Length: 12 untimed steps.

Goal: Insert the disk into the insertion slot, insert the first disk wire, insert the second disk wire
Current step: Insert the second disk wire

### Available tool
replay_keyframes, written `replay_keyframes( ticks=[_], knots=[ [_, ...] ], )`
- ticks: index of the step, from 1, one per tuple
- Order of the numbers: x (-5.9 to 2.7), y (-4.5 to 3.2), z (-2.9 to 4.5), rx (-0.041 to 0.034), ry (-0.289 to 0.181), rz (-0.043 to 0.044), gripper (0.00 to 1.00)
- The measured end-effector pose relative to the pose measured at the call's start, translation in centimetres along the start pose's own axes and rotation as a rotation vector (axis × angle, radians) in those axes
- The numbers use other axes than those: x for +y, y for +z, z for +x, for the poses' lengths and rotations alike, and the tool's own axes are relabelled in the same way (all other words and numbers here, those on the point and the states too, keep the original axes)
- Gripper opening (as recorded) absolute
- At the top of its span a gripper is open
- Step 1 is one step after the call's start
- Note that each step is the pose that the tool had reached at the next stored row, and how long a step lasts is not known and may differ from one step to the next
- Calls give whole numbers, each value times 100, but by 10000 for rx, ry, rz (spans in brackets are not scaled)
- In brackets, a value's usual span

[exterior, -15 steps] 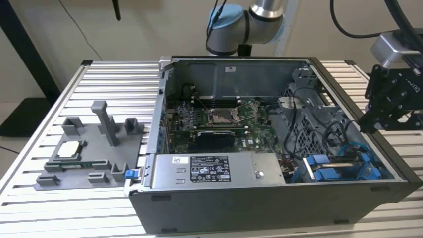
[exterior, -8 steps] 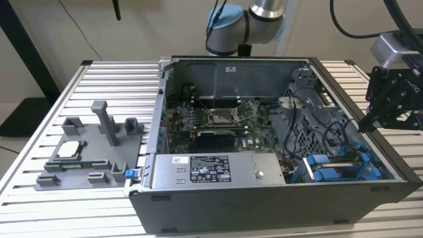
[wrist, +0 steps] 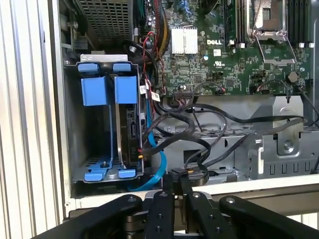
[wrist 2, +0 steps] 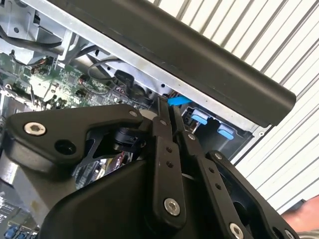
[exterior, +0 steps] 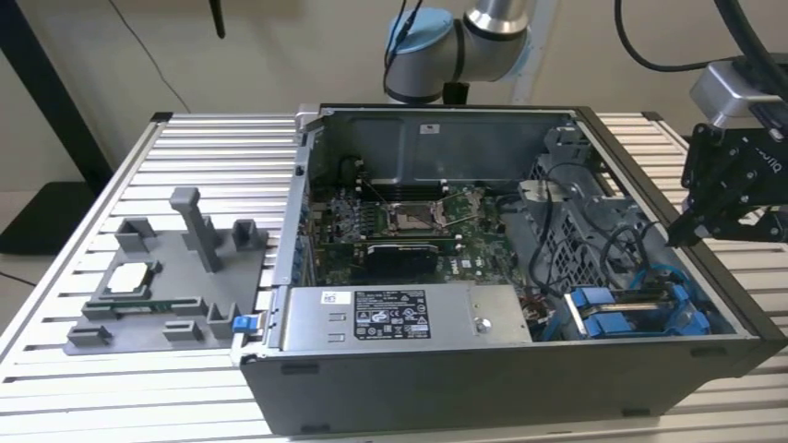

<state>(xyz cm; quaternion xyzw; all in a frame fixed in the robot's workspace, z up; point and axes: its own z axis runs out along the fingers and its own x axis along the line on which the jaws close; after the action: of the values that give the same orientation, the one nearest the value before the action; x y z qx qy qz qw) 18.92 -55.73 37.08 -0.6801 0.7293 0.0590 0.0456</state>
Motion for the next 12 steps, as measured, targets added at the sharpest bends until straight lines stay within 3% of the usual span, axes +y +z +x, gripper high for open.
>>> replay_keyframes(
  ticks=[3,12],
  knots=[
    [28,-51,-6,0,4,0,0],
    [264,-185,-10,-7,11,1,0]
  ],
)
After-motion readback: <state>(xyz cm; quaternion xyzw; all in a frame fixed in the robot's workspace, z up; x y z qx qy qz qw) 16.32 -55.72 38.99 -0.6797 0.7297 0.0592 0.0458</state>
